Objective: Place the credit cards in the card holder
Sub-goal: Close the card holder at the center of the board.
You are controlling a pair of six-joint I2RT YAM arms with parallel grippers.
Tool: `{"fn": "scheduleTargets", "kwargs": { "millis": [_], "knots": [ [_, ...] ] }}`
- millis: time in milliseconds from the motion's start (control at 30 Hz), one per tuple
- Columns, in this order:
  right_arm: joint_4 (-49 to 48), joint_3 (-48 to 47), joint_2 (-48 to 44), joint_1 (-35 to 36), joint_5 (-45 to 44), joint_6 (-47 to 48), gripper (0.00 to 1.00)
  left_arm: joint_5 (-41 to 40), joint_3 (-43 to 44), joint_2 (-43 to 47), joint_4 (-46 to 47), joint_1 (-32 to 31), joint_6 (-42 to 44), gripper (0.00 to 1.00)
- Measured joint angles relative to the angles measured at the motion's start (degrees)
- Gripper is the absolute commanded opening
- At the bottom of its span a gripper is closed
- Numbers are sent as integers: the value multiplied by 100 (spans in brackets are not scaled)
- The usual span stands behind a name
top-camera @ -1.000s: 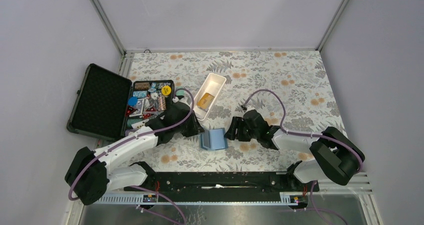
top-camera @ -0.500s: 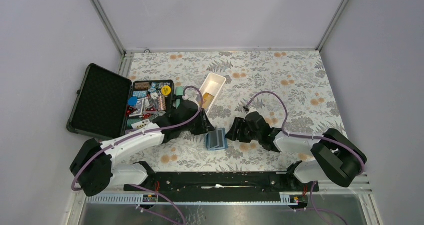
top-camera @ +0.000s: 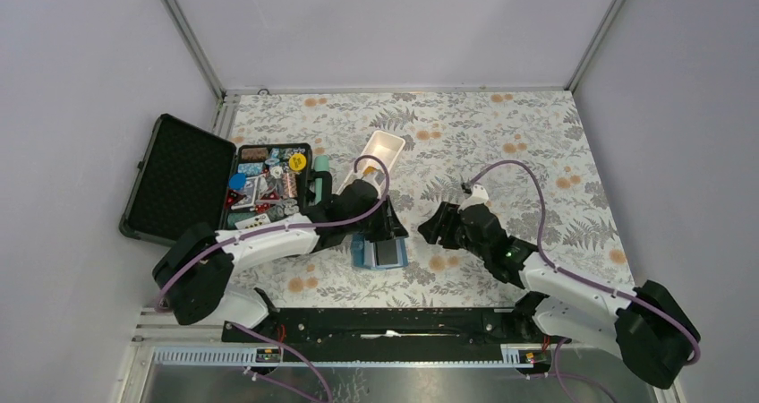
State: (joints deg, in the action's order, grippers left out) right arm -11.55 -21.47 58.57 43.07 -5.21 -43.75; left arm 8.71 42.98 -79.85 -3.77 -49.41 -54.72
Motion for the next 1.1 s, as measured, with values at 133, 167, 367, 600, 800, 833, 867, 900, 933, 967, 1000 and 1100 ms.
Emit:
{"fn": "scheduleTargets", "kwargs": {
  "millis": [133,167,367,600,800,833,867,900,933,967,1000,1100],
  "knots": [
    [232,140,-479,0,-188,37,65,24,208,-243,339,-76,0,28],
    [249,153,-522,0,-197,39,66,17,219,-251,409,-81,4,29],
    [387,275,-986,0,-330,153,68,-439,219,157,96,-90,184,58],
    [400,315,-955,0,-317,232,68,-1722,68,1884,-1062,-87,332,86],
    [350,372,-809,0,-264,232,67,-2063,-581,2430,-1943,83,175,86],
    [350,376,-787,0,-262,232,67,-2061,-713,2430,-2044,118,138,82],
    [350,376,-778,0,-256,232,67,-2057,-826,2430,-2109,153,96,75],
    [350,376,-772,0,-254,232,66,-2057,-914,2430,-2194,170,55,67],
    [350,376,-772,0,-240,232,66,-2057,-986,2430,-2269,173,28,60],
    [348,376,-772,0,-229,232,66,-2055,-1021,2426,-2345,173,0,54],
    [348,376,-772,0,-225,232,66,-2057,-1036,2426,-2374,173,-35,48],
    [348,376,-772,0,-223,232,66,-2059,-1040,2426,-2358,173,-70,35]
  ]
}}
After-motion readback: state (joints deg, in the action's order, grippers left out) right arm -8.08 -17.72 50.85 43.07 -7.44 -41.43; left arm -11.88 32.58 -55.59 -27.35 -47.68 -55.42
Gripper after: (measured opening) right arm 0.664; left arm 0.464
